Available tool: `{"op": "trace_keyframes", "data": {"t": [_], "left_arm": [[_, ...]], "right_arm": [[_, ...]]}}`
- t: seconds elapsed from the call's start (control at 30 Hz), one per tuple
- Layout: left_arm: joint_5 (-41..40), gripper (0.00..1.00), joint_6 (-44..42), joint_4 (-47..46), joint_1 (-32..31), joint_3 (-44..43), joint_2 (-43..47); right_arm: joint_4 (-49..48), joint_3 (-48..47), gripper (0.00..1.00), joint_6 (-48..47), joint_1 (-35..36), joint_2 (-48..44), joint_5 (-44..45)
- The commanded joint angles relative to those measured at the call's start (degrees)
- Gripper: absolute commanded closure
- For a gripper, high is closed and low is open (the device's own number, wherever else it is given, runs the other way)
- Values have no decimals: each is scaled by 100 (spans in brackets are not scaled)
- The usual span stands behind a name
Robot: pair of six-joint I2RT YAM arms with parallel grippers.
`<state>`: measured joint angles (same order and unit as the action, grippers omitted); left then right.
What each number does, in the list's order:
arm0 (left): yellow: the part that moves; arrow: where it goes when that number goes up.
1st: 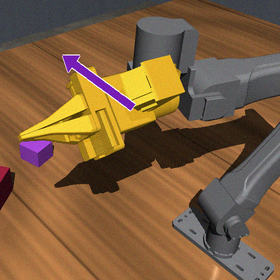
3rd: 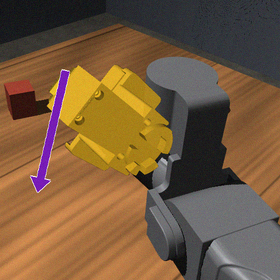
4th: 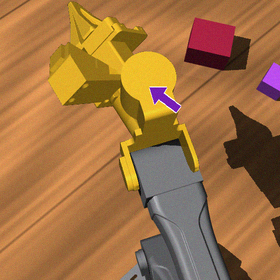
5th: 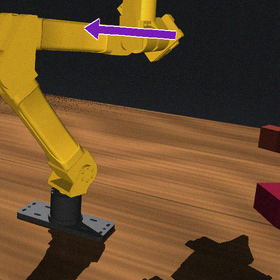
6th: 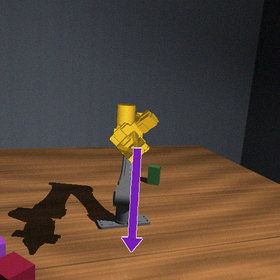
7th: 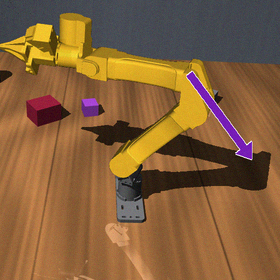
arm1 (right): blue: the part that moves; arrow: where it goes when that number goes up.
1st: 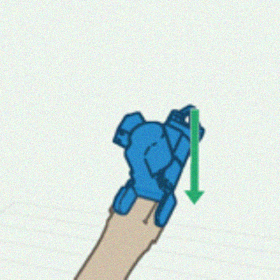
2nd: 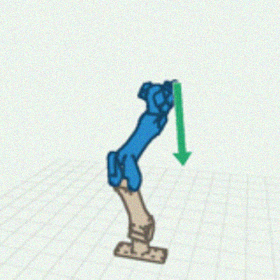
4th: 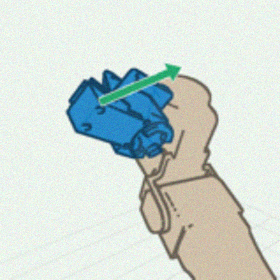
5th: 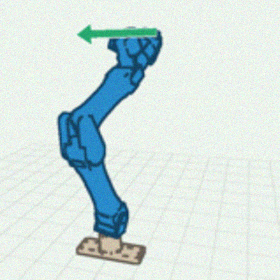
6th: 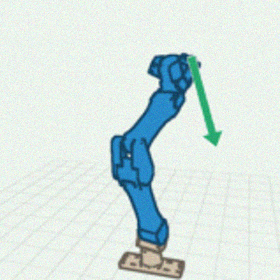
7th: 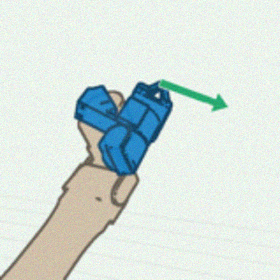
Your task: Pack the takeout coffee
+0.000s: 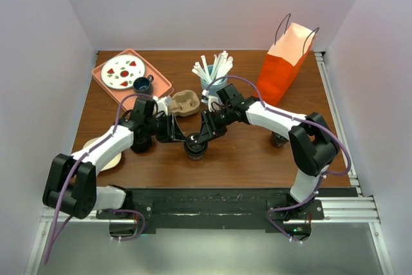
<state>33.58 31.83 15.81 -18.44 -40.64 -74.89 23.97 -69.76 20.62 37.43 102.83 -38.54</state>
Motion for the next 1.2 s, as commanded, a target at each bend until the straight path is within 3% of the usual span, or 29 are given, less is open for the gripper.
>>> {"op": "trace_keyframes", "data": {"t": [0.0, 0.27, 0.53, 0.9, 1.17], "left_arm": [[-713, 60, -160, 816, -125, -582, -219], [-1038, 39, -423, 1609, -125, -1639, -175], [-292, 31, -442, 1504, -143, -1140, 588], [-71, 28, -72, 958, -283, -383, 678], [-370, 41, -116, 792, -441, -374, 239]], "right_arm": [[504, 445, 71, -24, 151, 151, 954], [240, 621, 71, 486, 159, -78, 910], [258, 393, 70, 706, 159, -61, 1007], [-23, 463, 70, 1321, 221, -228, 1200], [-340, 603, 70, 1822, 326, -298, 1235]]}}
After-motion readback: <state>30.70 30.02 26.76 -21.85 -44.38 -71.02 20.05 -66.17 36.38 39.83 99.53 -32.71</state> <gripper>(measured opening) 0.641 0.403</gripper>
